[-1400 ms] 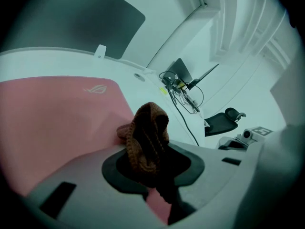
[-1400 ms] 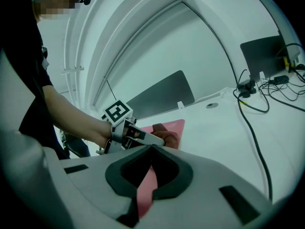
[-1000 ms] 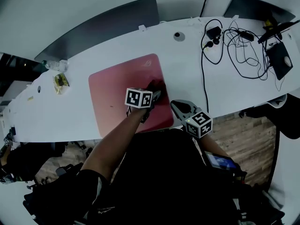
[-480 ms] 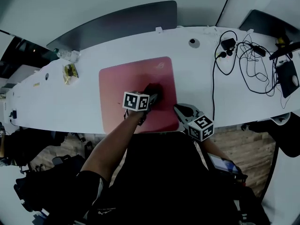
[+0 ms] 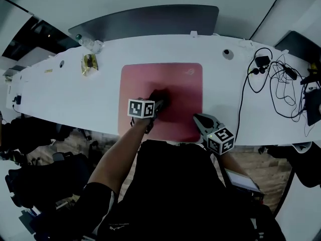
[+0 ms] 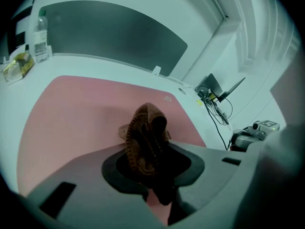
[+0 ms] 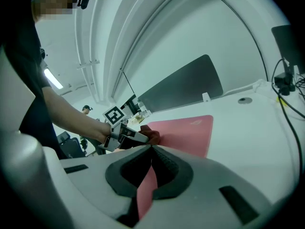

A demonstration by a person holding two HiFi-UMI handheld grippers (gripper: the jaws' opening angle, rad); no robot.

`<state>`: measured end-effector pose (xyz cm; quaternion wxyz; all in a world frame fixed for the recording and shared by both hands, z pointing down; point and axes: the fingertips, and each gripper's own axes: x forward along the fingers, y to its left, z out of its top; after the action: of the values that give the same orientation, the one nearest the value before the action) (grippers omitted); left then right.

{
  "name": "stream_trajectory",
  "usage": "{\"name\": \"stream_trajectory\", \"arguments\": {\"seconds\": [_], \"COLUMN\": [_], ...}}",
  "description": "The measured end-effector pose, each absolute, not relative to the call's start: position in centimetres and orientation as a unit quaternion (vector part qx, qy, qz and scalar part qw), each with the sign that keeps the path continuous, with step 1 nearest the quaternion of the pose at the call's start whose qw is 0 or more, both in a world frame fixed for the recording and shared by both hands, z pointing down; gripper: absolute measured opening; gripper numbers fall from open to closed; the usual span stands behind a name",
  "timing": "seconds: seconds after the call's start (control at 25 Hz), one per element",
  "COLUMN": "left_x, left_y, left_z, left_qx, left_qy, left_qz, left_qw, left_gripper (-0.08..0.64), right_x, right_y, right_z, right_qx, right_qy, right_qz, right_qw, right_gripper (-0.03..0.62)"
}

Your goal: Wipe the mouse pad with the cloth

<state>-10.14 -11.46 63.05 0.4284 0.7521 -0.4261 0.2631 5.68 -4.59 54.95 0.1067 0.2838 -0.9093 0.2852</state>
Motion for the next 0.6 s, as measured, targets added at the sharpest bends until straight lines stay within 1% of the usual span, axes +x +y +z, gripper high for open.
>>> {"name": "stream_trajectory", "arguments": {"seconds": [0.6], "left_x": [-23.0], "left_y": [-11.1], "left_z": [62.8], "left_qx": [0.7], "left_qy": [-0.513], "left_qz": [0.234], "left_qw": [0.439], "left_gripper": [0.112], "right_x": [2.8], "right_y": [-5.8], "right_z": [54.6], "right_qx": [0.278], "right_qy": [-0.913], "right_qz": [0.278], "right_qw": [0.109], "right_gripper": [0.026]}}
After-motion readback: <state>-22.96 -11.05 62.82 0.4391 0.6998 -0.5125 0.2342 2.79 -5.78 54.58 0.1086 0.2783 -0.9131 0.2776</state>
